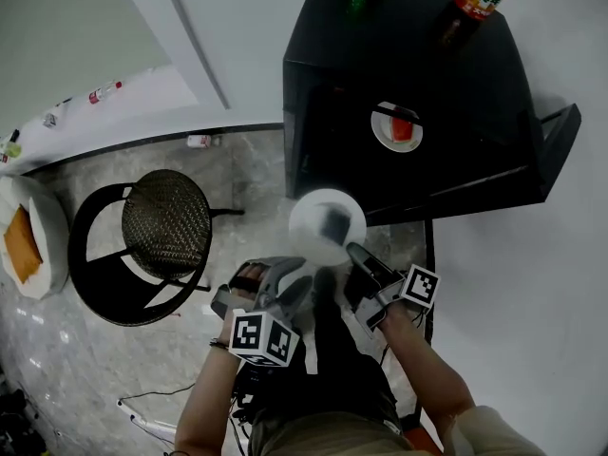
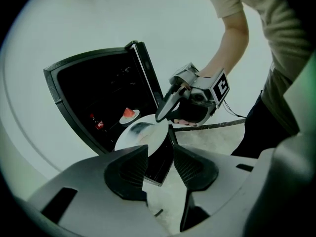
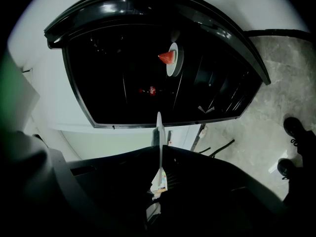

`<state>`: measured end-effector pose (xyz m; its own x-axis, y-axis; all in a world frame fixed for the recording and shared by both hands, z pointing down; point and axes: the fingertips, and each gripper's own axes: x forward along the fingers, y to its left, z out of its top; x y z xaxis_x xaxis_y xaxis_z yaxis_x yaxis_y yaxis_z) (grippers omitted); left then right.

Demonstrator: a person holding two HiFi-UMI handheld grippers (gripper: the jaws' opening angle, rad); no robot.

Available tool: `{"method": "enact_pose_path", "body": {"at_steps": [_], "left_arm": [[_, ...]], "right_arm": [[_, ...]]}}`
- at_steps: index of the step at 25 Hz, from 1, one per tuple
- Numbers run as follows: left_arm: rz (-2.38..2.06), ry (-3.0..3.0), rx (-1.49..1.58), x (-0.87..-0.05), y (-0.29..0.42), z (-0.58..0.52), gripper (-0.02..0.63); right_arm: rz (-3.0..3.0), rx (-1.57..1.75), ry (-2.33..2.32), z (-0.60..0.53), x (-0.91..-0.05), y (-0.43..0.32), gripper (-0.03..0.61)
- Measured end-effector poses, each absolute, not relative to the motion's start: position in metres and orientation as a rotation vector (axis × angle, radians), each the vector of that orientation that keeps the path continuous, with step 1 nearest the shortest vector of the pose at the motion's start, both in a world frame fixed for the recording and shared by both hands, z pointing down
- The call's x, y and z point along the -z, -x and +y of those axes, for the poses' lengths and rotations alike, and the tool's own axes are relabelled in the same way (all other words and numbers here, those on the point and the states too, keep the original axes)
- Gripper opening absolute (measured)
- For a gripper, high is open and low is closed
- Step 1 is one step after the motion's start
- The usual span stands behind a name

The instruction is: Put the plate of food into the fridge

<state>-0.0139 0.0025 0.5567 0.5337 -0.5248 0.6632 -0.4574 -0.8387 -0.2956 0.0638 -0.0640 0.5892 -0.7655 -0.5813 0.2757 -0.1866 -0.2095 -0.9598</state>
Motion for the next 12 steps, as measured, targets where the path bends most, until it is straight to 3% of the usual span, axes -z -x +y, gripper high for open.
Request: {"method": "enact_pose_path", "body": {"at_steps": [12], "left_arm": [[0.896, 2.743, 1.212, -0.608, 0.007, -0.02, 0.161]], "right_arm": [[1.794, 2.032, 0.925, -0.099, -0.641, -0.068, 0.029]]}}
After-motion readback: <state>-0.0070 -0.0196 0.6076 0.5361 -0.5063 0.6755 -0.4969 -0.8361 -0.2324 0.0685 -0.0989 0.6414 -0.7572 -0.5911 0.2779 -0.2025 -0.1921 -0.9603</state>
